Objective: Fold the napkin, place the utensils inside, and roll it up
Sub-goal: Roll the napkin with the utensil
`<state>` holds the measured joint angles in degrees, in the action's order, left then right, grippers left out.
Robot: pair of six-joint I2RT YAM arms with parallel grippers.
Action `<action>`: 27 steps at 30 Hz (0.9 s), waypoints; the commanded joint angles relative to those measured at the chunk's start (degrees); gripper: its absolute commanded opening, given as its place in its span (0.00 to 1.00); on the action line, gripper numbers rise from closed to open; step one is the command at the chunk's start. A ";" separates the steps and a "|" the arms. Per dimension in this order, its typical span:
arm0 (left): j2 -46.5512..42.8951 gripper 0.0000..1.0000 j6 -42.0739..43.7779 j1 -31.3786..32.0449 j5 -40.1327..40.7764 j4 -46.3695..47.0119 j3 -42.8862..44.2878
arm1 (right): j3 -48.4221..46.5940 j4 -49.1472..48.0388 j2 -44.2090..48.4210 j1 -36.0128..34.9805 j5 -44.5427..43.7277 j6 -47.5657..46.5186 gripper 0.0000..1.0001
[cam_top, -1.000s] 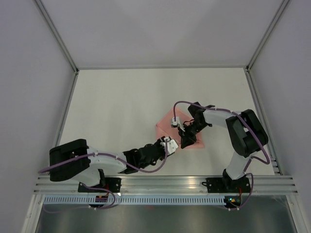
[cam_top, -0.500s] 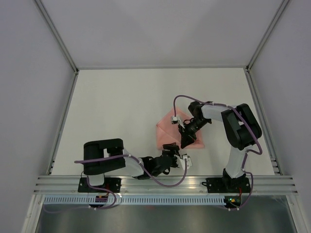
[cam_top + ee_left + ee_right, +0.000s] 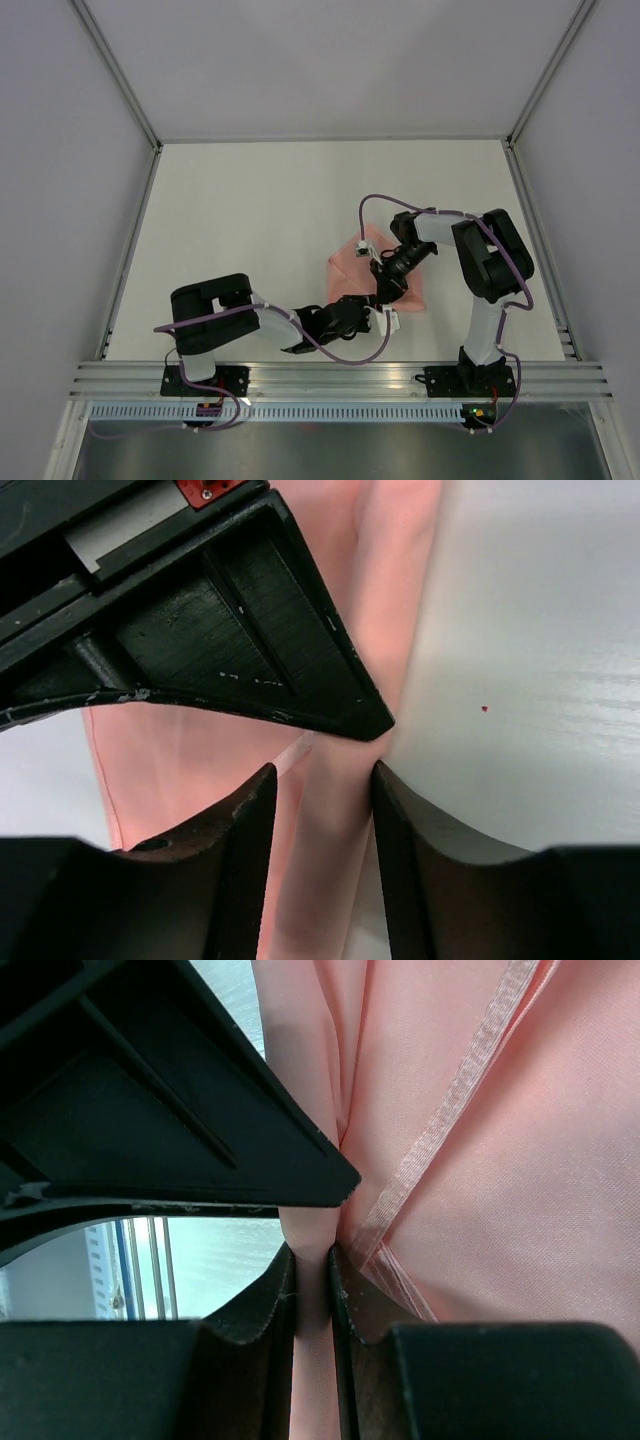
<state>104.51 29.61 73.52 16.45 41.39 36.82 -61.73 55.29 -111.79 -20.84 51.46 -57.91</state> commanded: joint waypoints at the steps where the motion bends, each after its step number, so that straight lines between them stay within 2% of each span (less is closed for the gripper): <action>1: -0.18 0.48 -4.73 -1.01 -7.47 -8.42 2.11 | 1.18 -3.87 -4.14 0.10 -11.12 -4.49 0.00; 8: 0.78 0.40 -7.72 -1.36 -12.05 -13.26 3.70 | 0.39 -3.26 -5.02 0.36 -10.95 -4.41 0.01; 10: 1.13 0.35 -8.51 -1.62 -13.19 -14.75 4.14 | 0.30 -3.43 -5.02 0.54 -10.95 -4.32 0.00; 11: 1.40 0.29 -8.77 -1.71 -13.37 -15.36 4.84 | 0.30 -3.43 -5.11 0.54 -11.03 -4.14 0.00; 18: 1.84 0.05 -12.63 -3.90 -17.31 -20.02 6.51 | 0.65 -5.10 -4.14 0.71 -11.03 -2.83 0.01; 21: 2.36 0.02 -14.57 -6.01 -23.19 -23.89 8.00 | 1.79 -6.77 -2.31 0.63 -11.12 -1.77 0.21; 24: 3.94 0.02 -16.59 -9.52 -30.39 -28.54 10.02 | 3.37 -8.52 1.20 0.63 -10.77 -0.37 0.36; 27: 4.39 0.02 -17.83 -11.81 -34.46 -30.57 10.99 | 4.78 -11.06 6.12 0.98 -10.68 1.13 0.40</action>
<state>105.03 16.97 64.23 -9.91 21.98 47.68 -59.33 56.36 -108.73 -19.66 49.28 -55.11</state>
